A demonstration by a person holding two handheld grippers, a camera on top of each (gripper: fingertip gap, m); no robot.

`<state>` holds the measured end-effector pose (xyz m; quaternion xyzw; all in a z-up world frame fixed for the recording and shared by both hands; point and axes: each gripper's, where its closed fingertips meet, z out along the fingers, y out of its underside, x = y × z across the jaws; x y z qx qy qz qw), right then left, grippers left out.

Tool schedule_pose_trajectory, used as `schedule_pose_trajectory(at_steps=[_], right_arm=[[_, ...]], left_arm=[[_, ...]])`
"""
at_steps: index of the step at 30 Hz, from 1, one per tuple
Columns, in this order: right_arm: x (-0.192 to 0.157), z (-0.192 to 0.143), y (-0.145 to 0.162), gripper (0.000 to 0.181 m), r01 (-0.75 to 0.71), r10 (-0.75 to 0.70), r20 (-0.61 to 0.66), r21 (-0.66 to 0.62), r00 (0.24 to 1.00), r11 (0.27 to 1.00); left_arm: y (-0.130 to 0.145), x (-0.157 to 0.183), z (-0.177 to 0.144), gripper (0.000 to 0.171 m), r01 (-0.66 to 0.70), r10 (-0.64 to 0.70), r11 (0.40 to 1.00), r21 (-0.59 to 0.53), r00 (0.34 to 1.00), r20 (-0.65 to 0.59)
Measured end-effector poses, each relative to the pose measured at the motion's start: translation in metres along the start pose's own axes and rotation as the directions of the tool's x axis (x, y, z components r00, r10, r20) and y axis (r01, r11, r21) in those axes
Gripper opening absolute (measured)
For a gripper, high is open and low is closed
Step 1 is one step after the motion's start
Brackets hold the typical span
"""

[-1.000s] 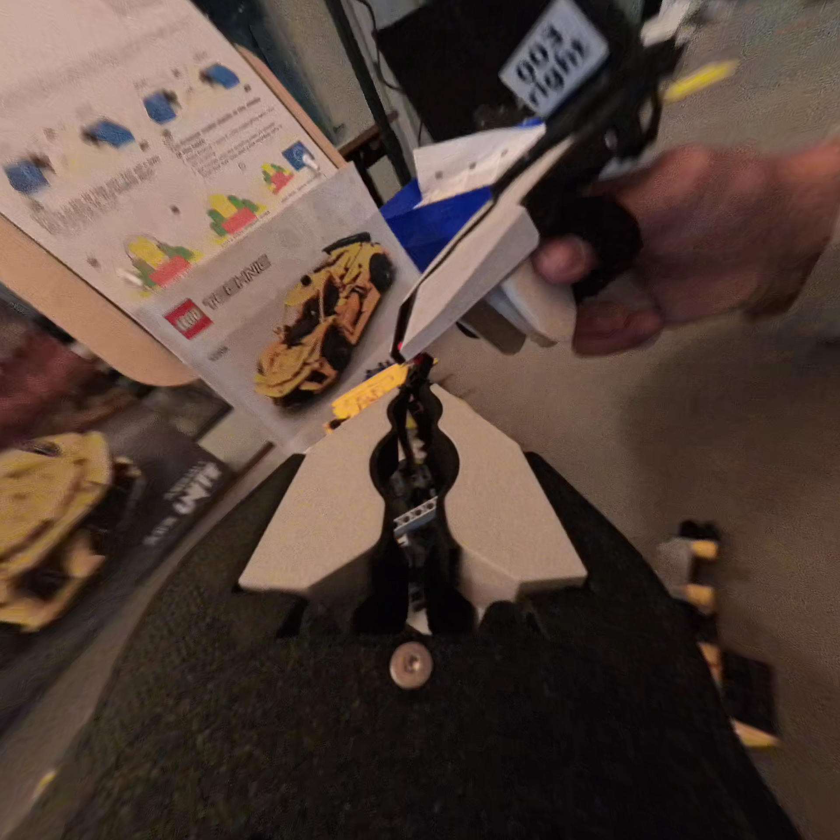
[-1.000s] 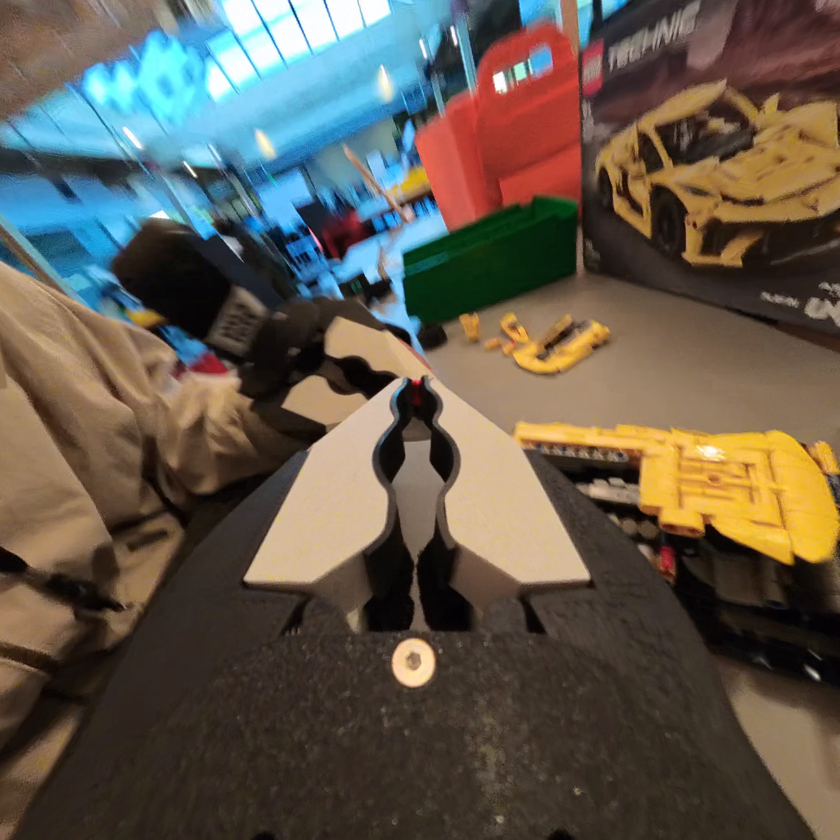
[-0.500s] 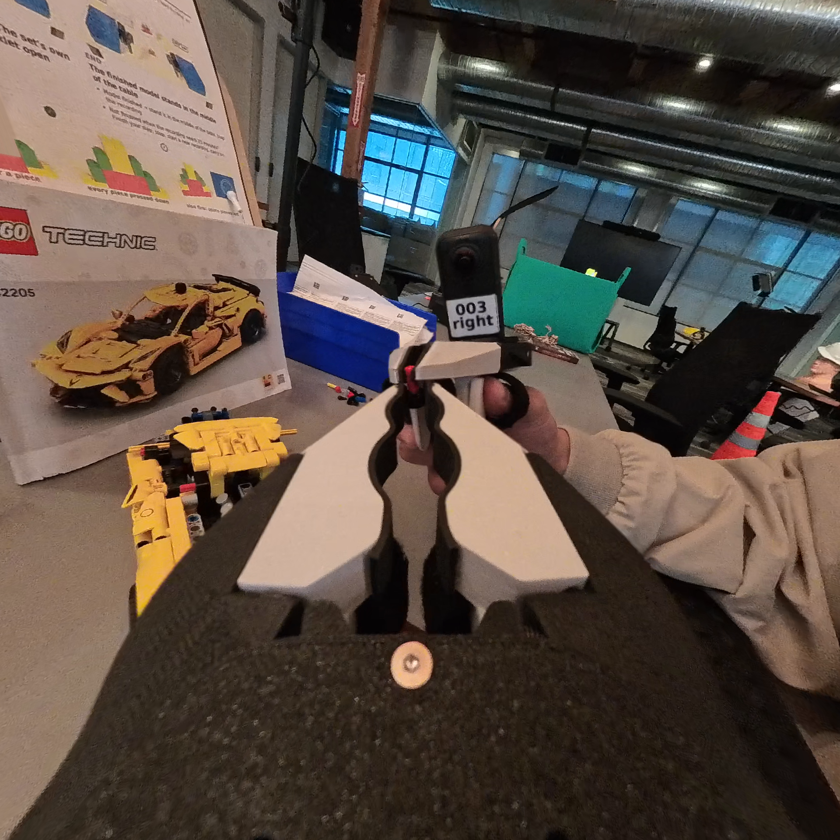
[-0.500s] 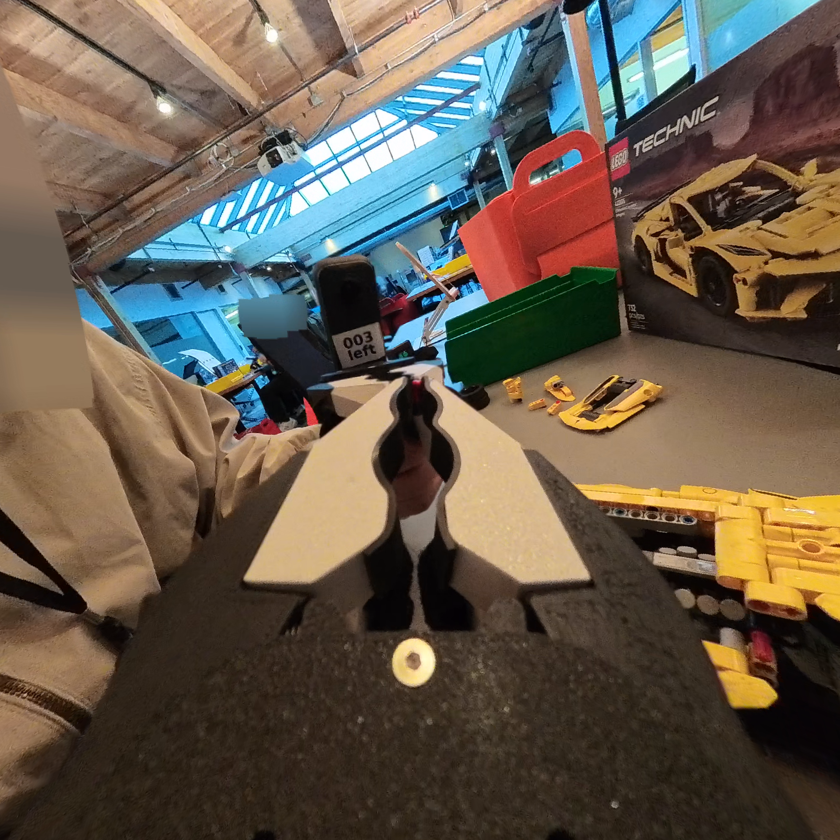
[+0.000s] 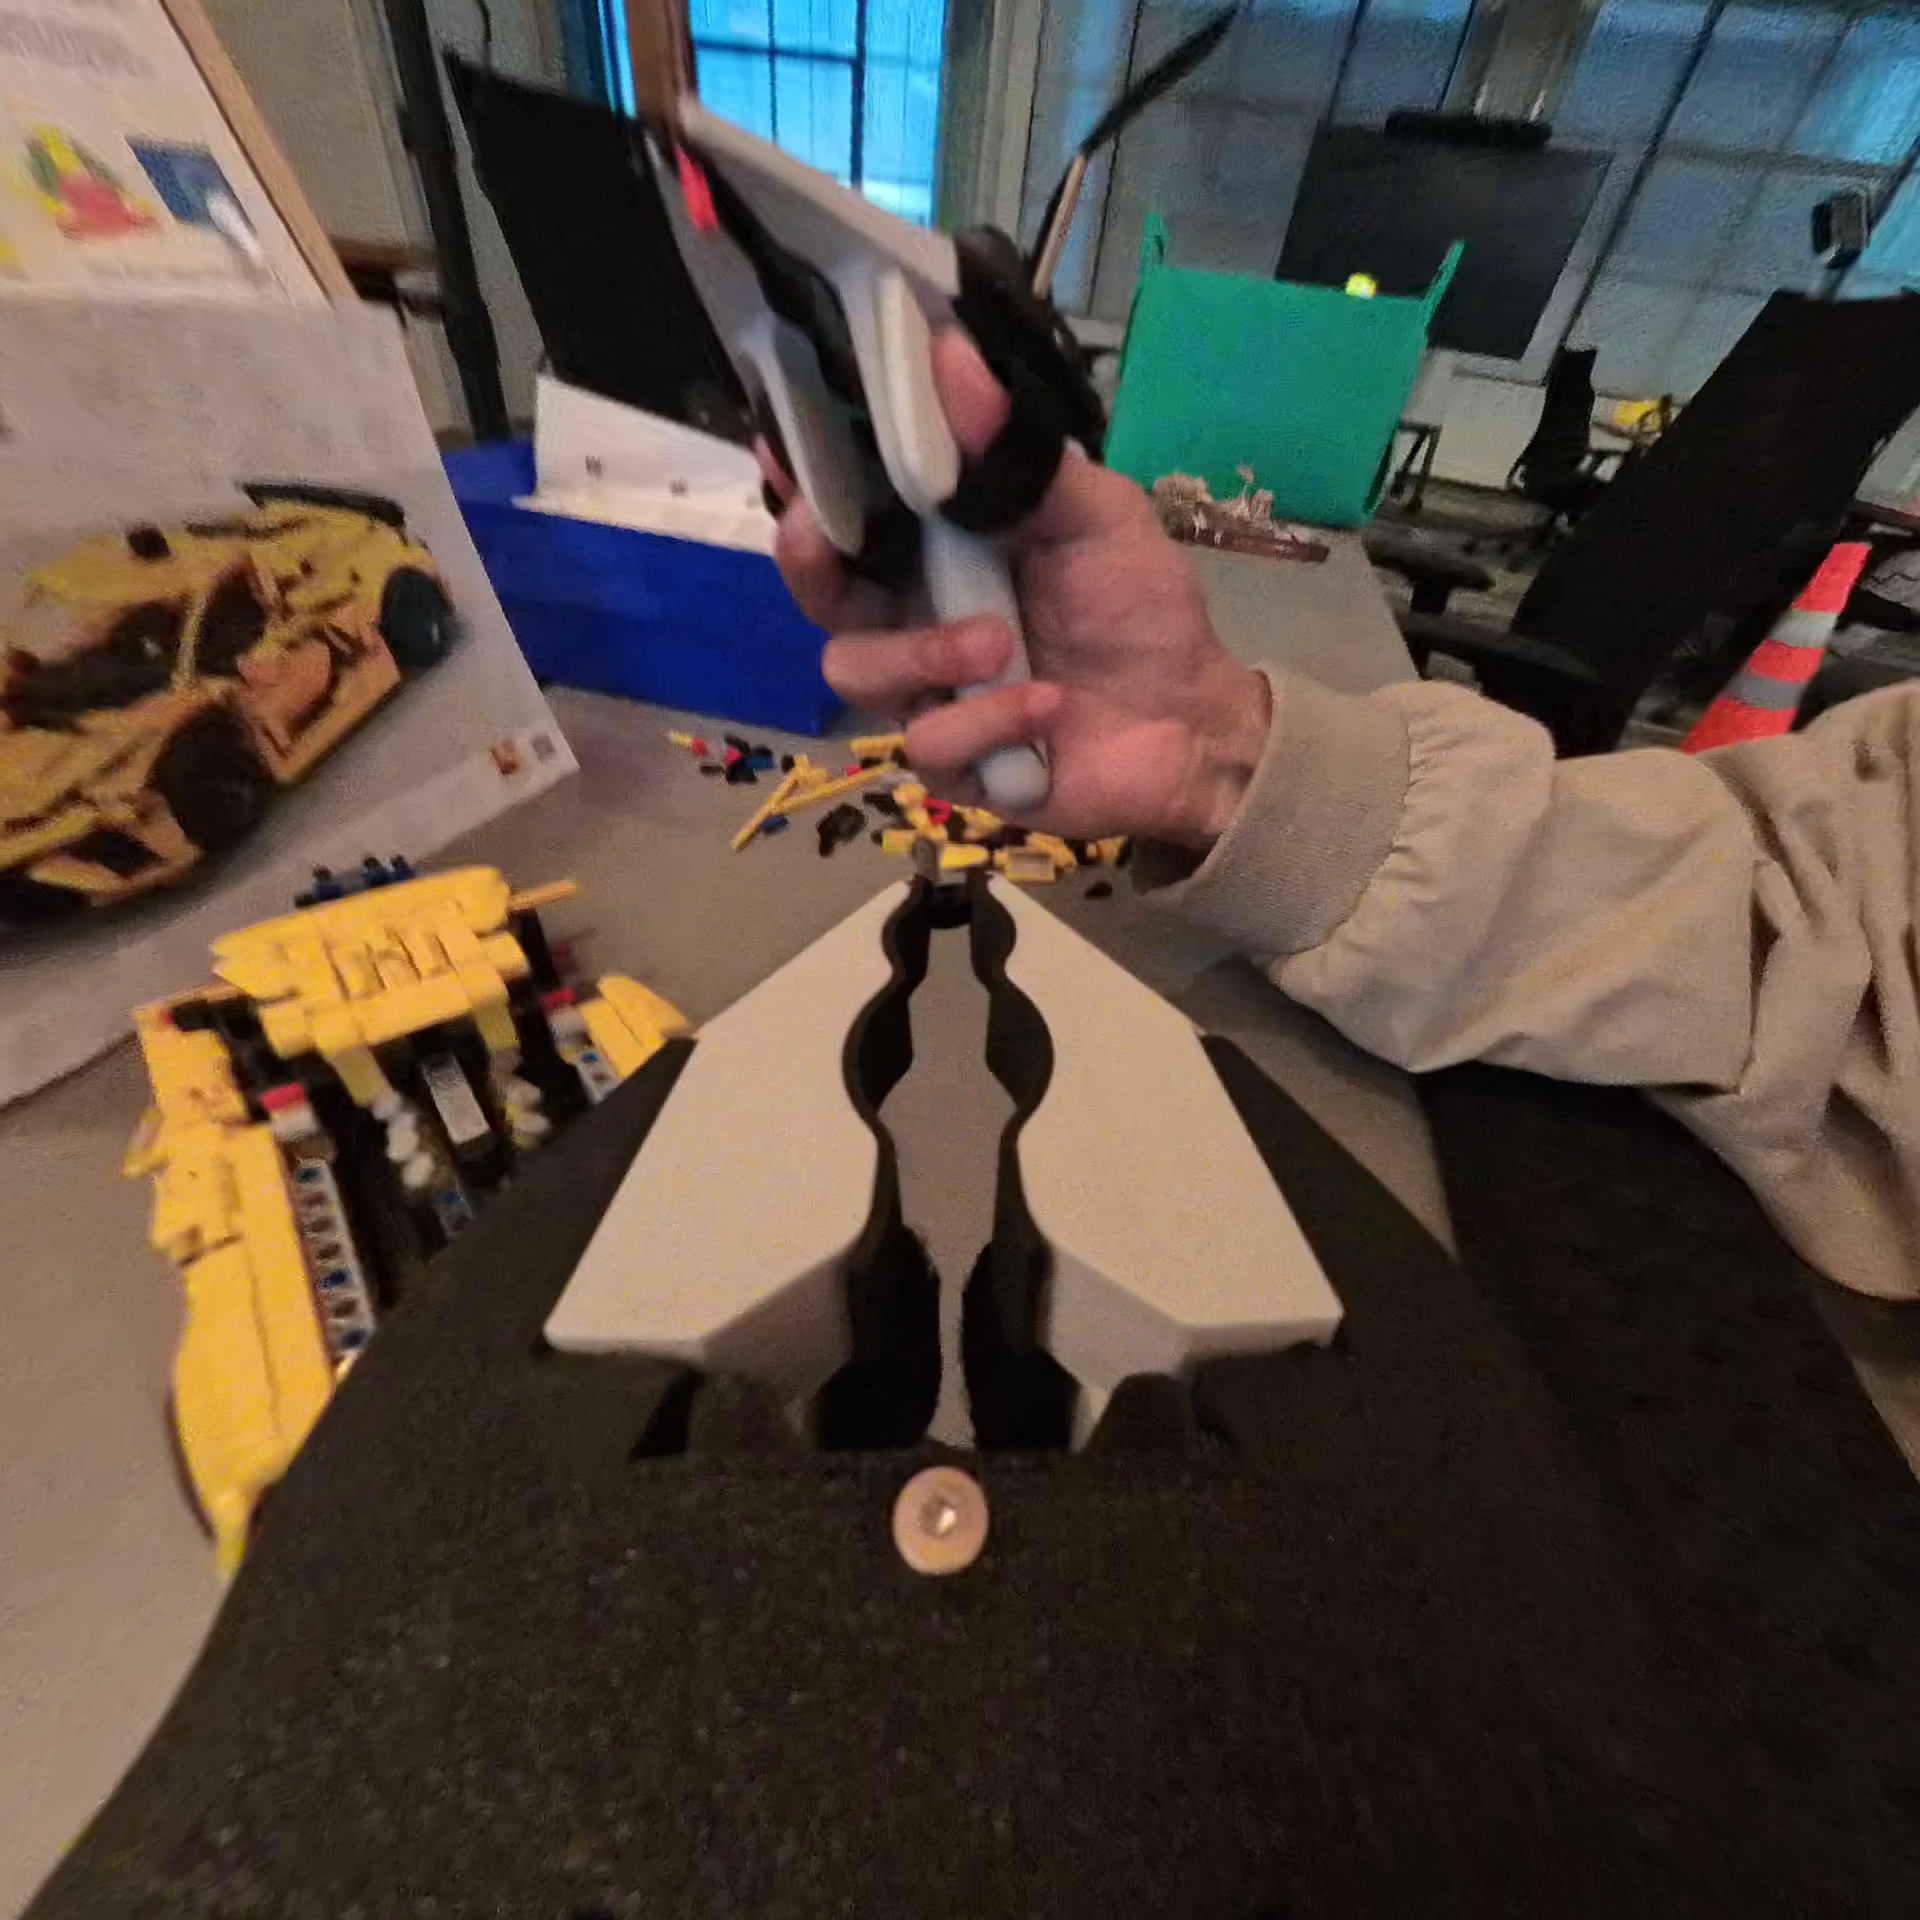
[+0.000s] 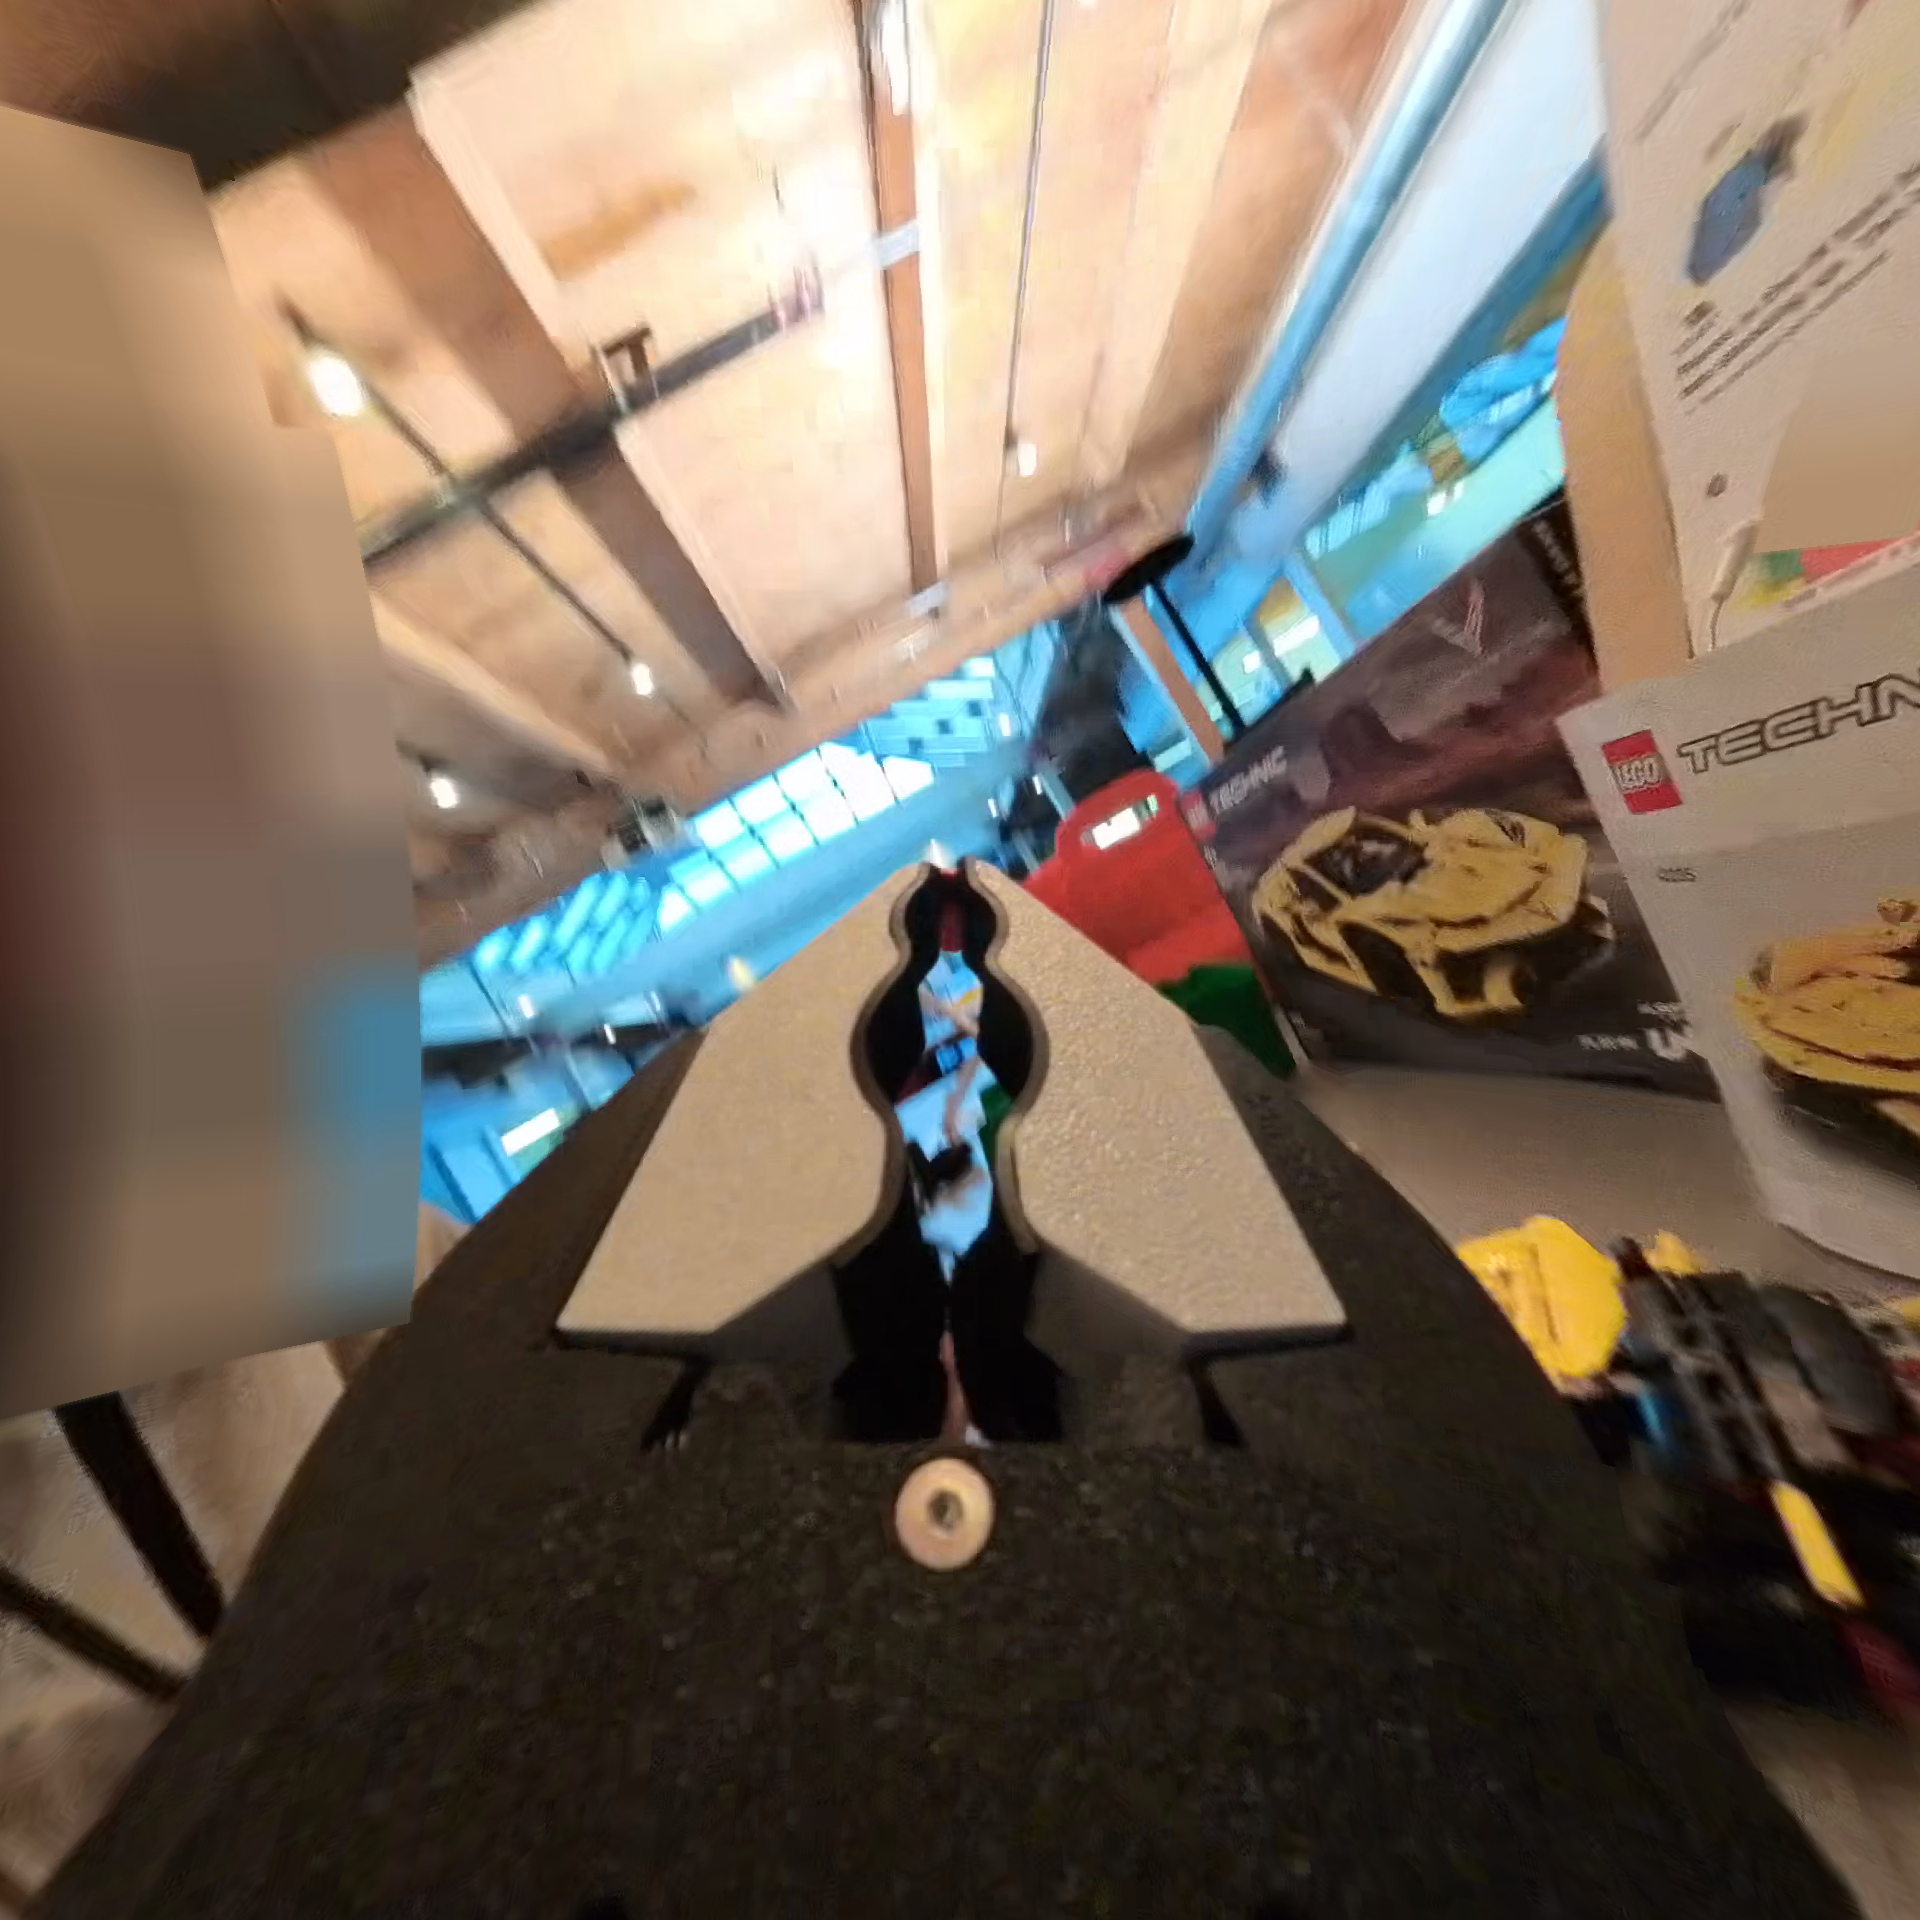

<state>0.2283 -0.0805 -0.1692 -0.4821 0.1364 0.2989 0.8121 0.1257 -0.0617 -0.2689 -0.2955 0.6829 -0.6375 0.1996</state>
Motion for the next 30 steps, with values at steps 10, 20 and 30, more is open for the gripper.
schedule_pose_trajectory(at_steps=[10, 20, 30], right_arm=[[0.09, -0.224, 0.029, 0.003, -0.326, -0.608, -0.624, -0.778, 0.49, 0.537], [0.057, -0.289, -0.008, 0.019, -0.231, -0.553, -0.725, -0.669, 0.411, 0.706], [-0.066, -0.169, 0.086, 0.022, -0.059, -0.123, -0.574, -0.288, 0.809, 0.956]], left_arm=[[0.037, -0.002, 0.034, 0.007, 0.018, -0.016, 0.969, -0.246, 1.0, 0.009], [0.064, 0.02, 0.172, 0.007, 0.438, -0.484, 0.737, -0.514, 0.874, 0.051], [0.04, 0.053, 0.069, 0.007, 0.403, -0.403, 0.896, -0.188, 0.914, 0.043]])
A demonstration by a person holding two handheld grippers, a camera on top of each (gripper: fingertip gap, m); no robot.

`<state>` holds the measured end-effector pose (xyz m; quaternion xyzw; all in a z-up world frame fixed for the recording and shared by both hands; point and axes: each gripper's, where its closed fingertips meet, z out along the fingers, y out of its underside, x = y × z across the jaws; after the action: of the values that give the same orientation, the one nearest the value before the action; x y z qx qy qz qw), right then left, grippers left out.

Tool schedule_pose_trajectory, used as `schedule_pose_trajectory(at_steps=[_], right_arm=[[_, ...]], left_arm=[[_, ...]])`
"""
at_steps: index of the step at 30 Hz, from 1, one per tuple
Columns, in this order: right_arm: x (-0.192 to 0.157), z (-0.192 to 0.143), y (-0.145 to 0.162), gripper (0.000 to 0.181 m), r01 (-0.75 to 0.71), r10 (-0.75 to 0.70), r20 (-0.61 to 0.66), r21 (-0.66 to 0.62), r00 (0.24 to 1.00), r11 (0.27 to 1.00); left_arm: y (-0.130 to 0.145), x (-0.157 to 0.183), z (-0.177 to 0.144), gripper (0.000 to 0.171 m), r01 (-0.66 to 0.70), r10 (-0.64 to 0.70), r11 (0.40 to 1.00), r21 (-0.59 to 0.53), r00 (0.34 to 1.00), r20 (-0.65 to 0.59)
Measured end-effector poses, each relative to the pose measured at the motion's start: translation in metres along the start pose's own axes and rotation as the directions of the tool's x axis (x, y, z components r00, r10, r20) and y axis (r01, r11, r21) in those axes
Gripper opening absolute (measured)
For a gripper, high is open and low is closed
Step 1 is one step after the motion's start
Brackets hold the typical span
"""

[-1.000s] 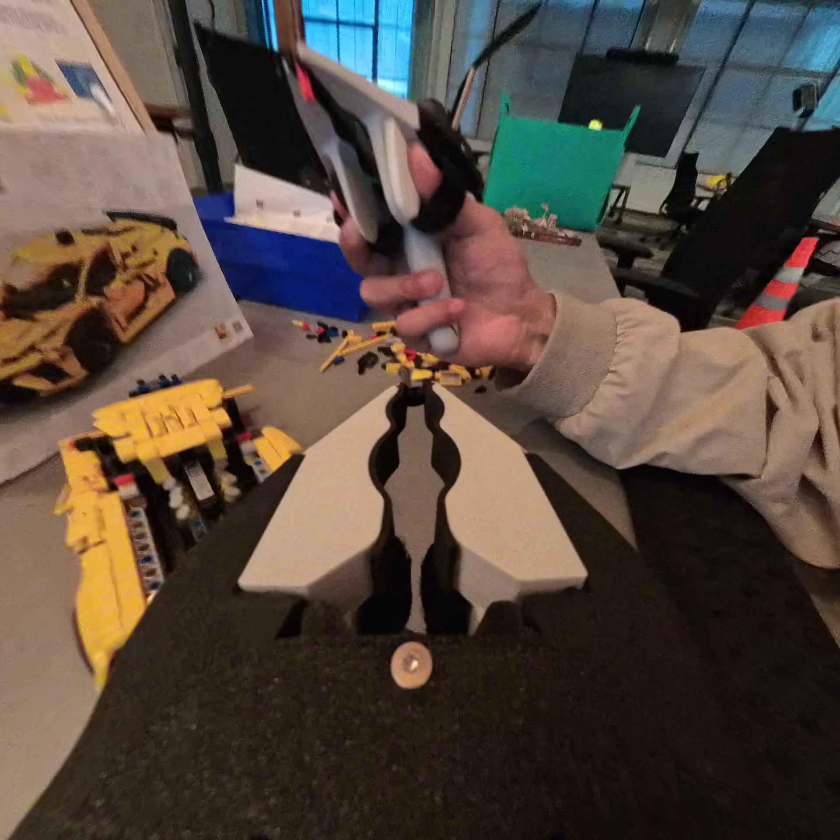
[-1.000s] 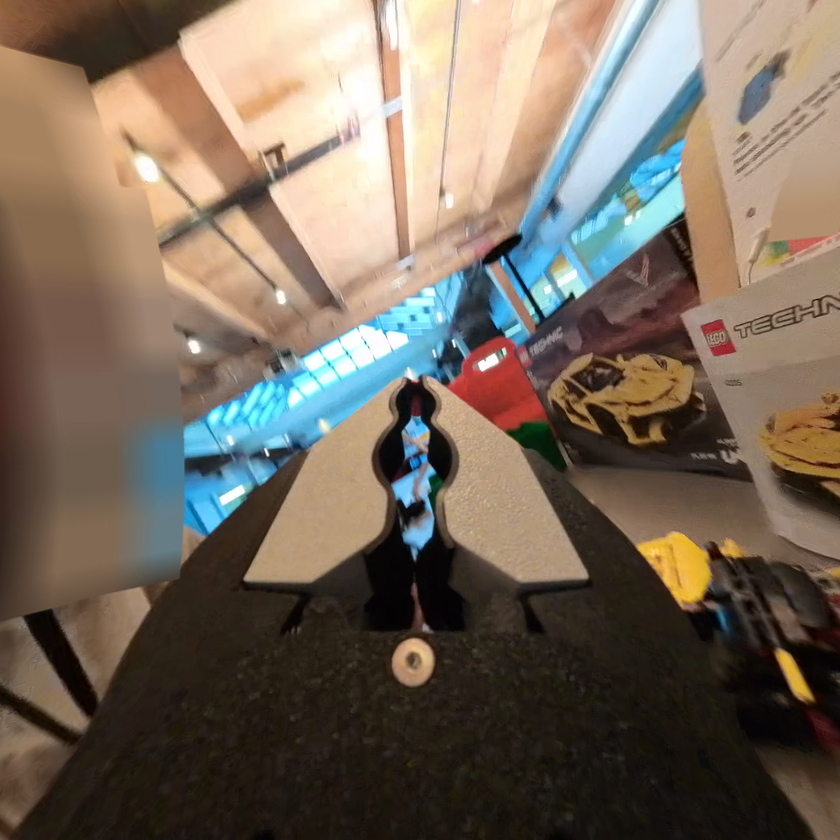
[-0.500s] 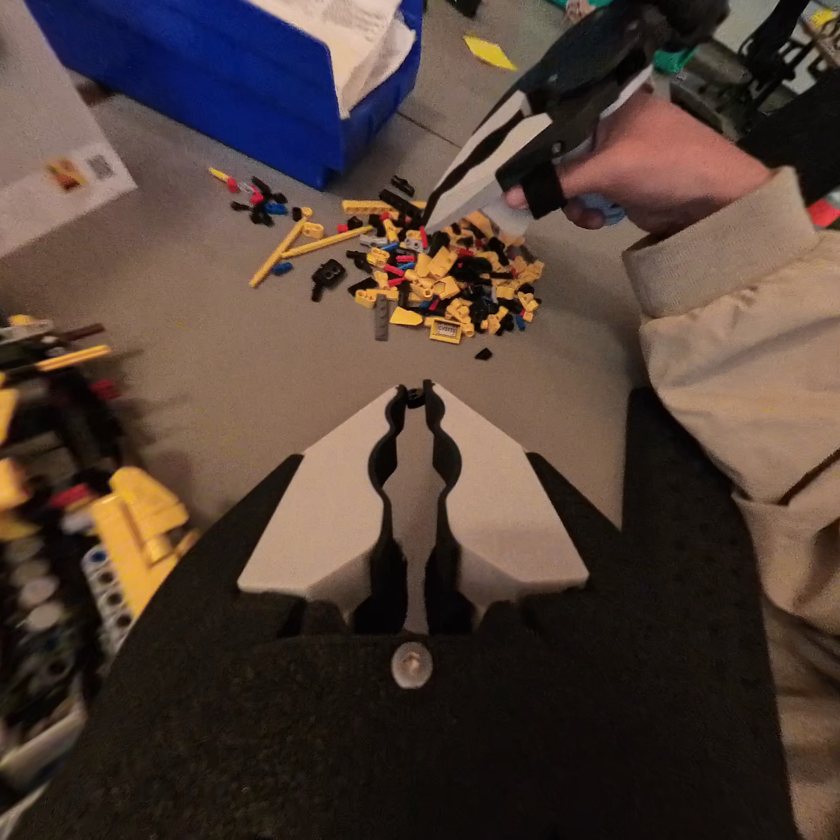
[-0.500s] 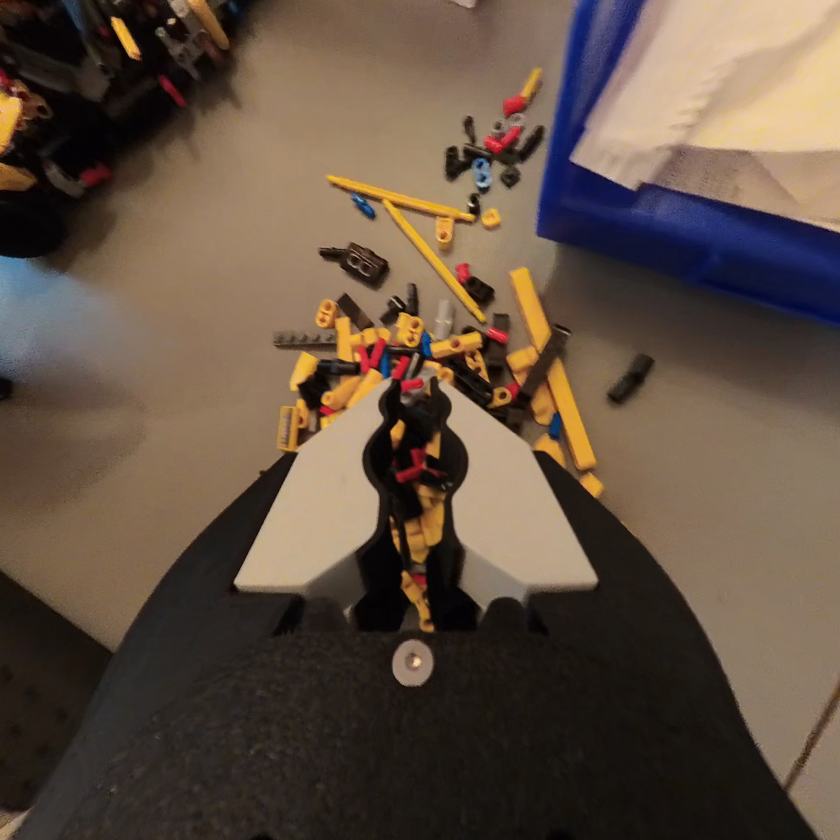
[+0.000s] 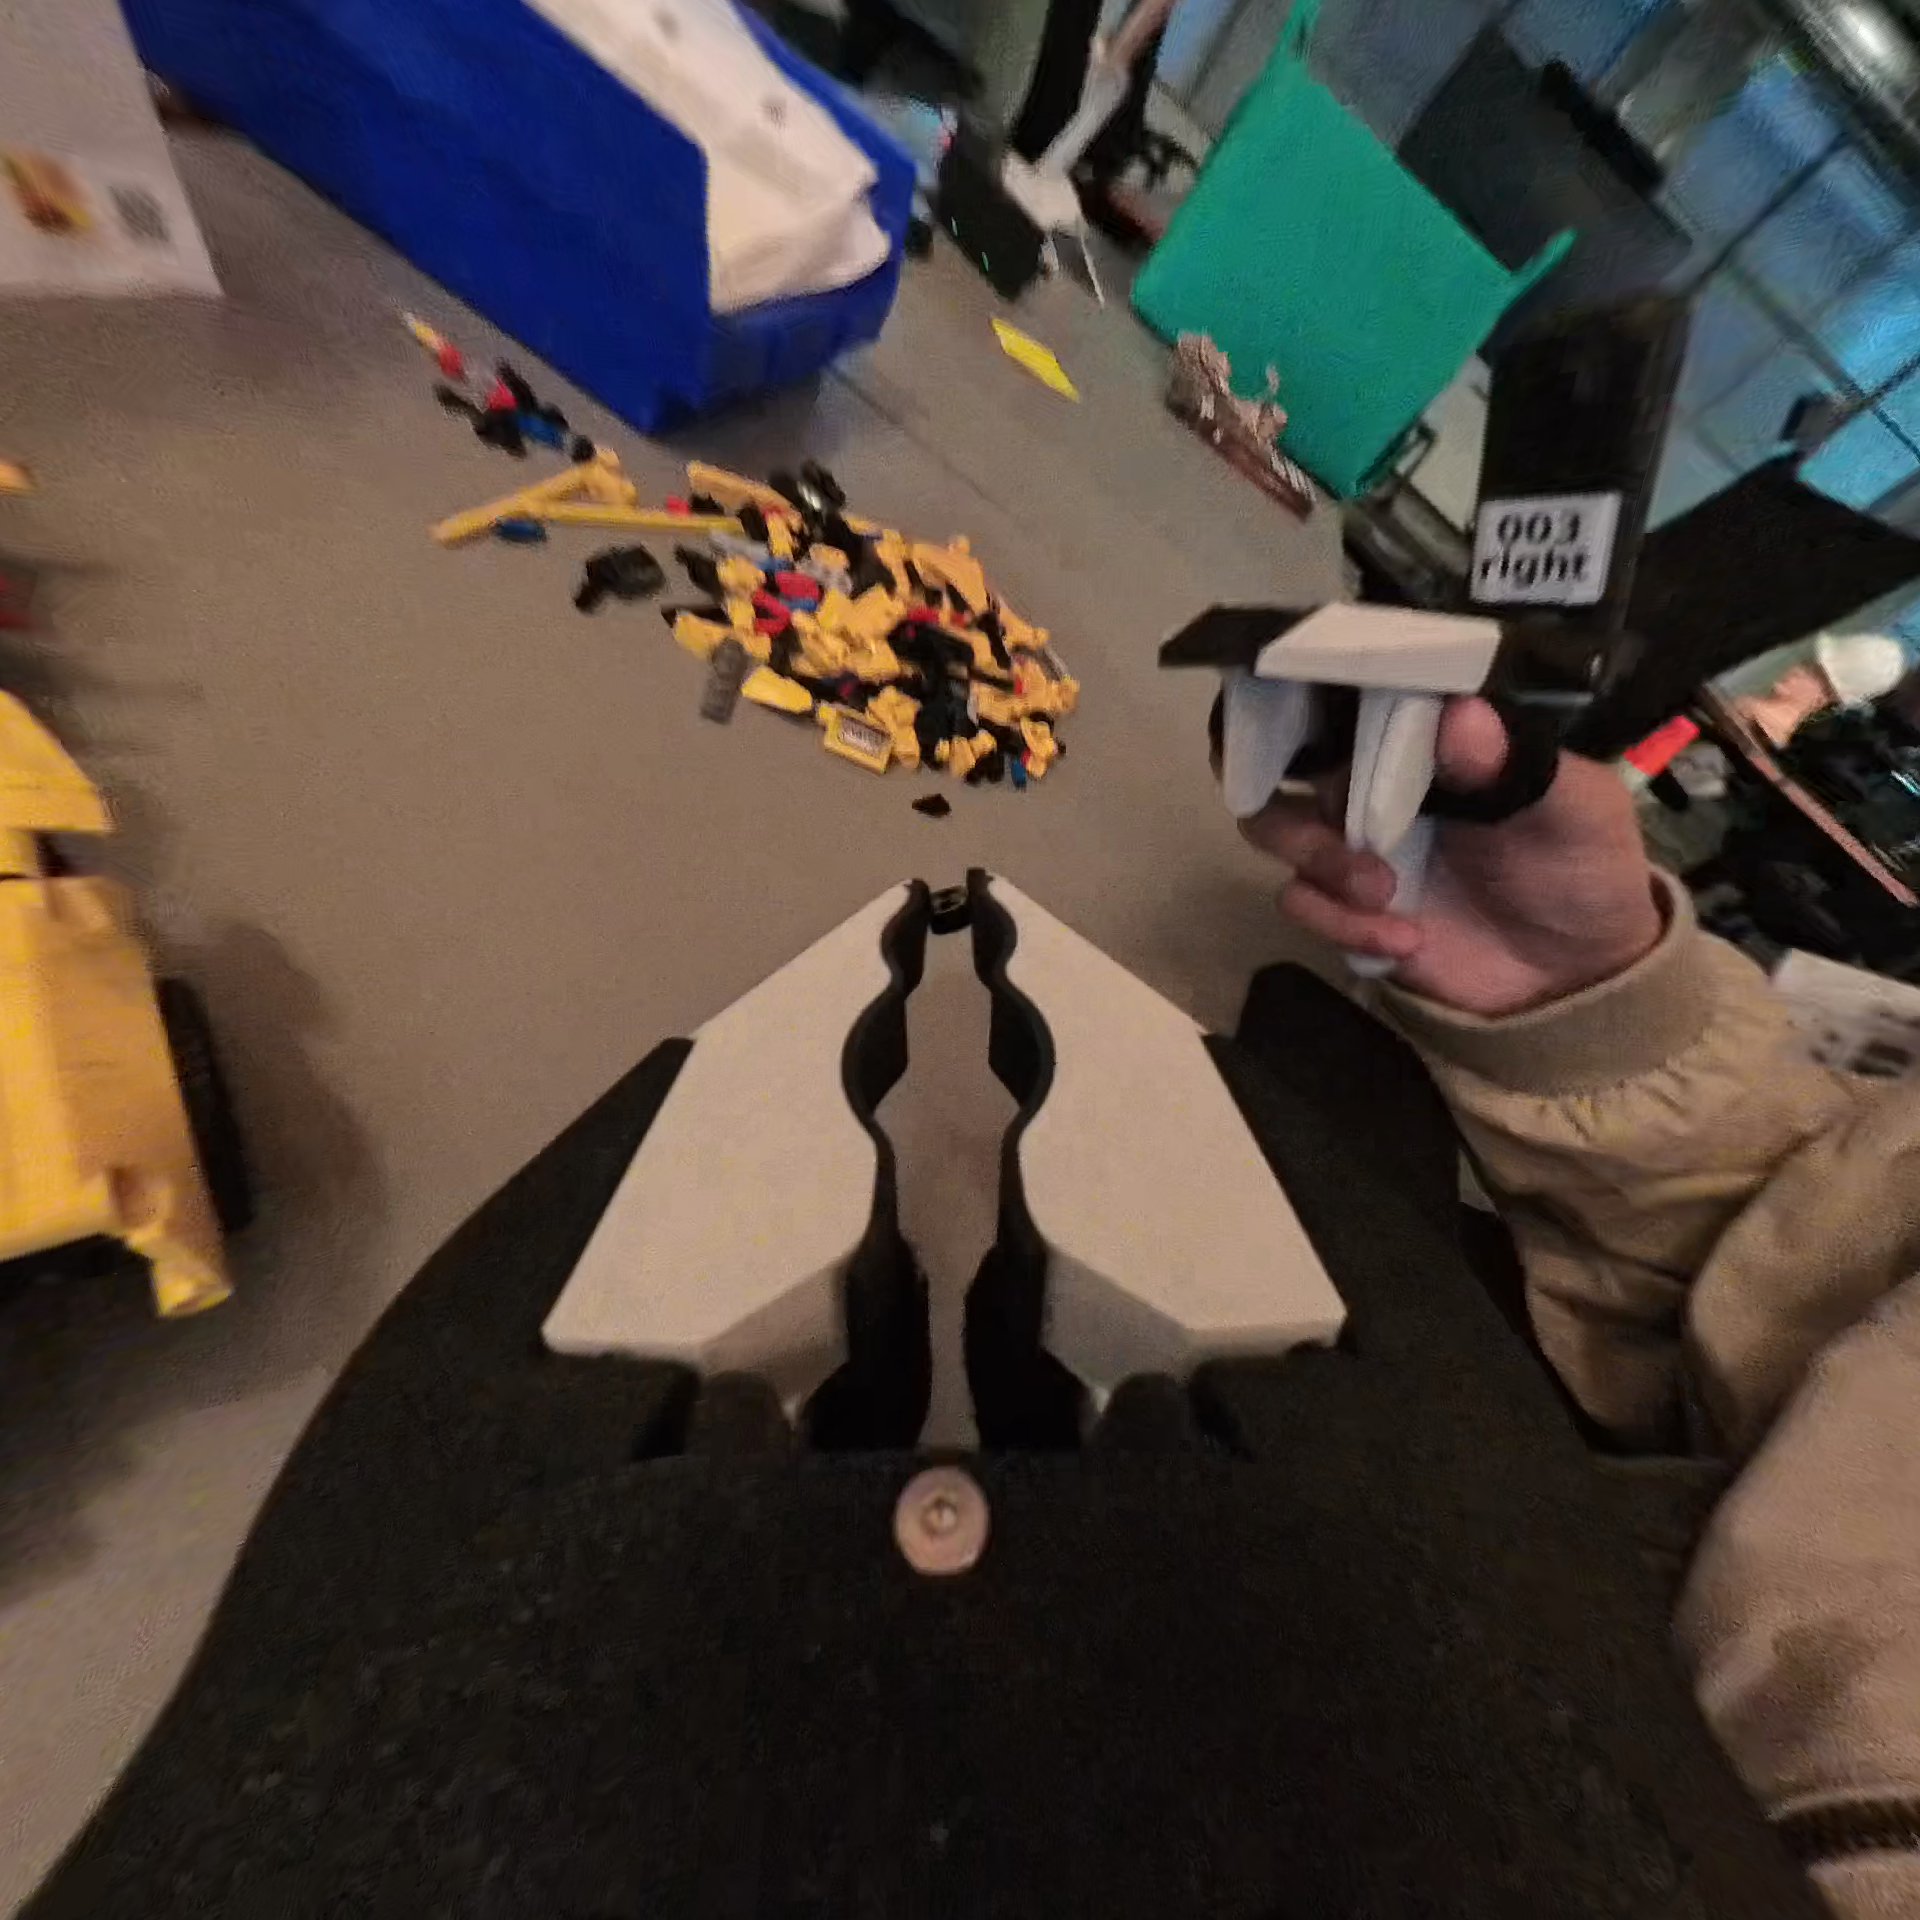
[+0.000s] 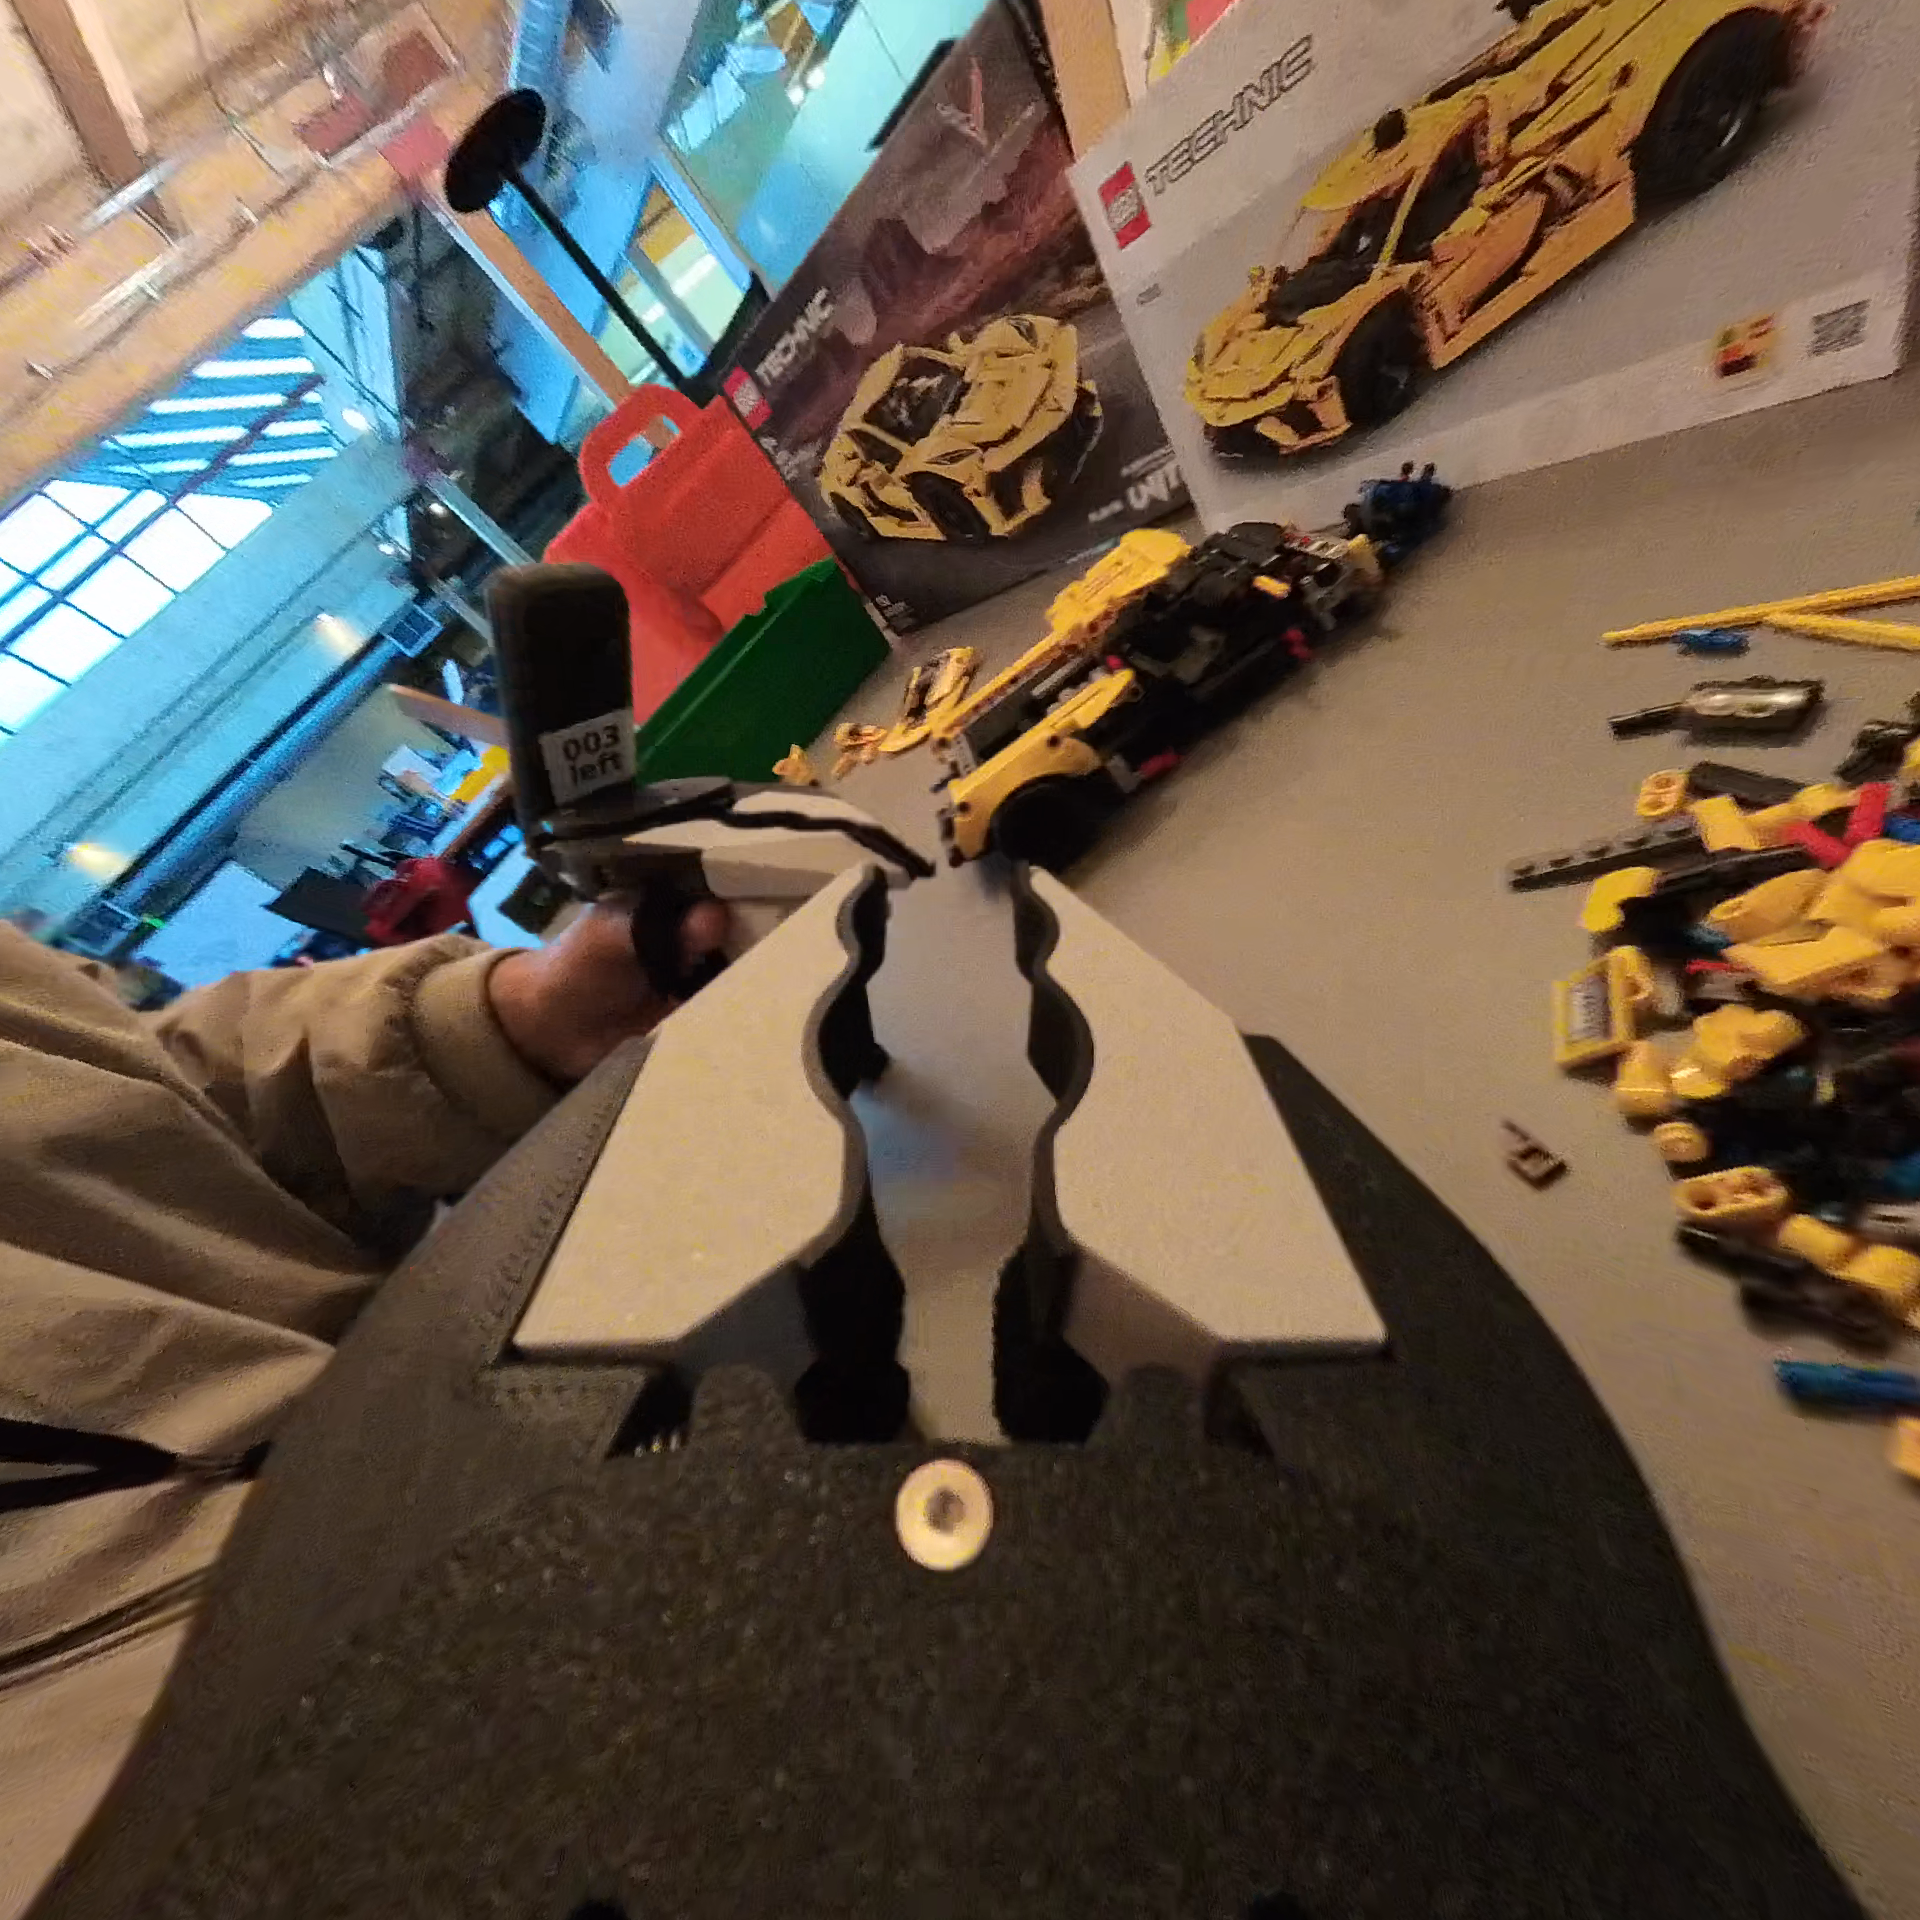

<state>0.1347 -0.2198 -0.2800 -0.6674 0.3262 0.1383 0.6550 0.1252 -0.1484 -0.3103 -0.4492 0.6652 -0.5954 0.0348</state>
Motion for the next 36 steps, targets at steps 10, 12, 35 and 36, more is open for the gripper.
schedule_pose_trajectory(at_steps=[10, 12, 35, 36], right_arm=[[-0.006, -0.061, 0.004, 0.02, 0.084, -0.079, -0.082, 0.06, 0.994, 0.995], [-0.015, -0.071, 0.012, 0.024, 0.075, -0.066, -0.102, 0.086, 0.993, 0.993], [-0.043, -0.103, 0.101, 0.035, -0.11, 0.1, -0.113, -0.085, 0.988, 0.99], [-0.05, -0.097, 0.098, 0.035, -0.129, 0.123, -0.08, -0.073, 0.989, 0.989]], left_arm=[[-0.067, 0.013, 0.085, 0.007, -0.268, 0.293, 0.893, -0.361, 0.956, 0.016], [-0.06, 0.009, 0.131, 0.01, -0.263, 0.269, 0.871, -0.415, 0.962, -0.044], [0.078, -0.124, -0.224, 0.046, -0.106, 0.222, 0.955, -0.278, 0.874, 0.432], [0.09, -0.124, -0.229, 0.046, -0.104, 0.227, 0.952, -0.286, 0.869, 0.439]])
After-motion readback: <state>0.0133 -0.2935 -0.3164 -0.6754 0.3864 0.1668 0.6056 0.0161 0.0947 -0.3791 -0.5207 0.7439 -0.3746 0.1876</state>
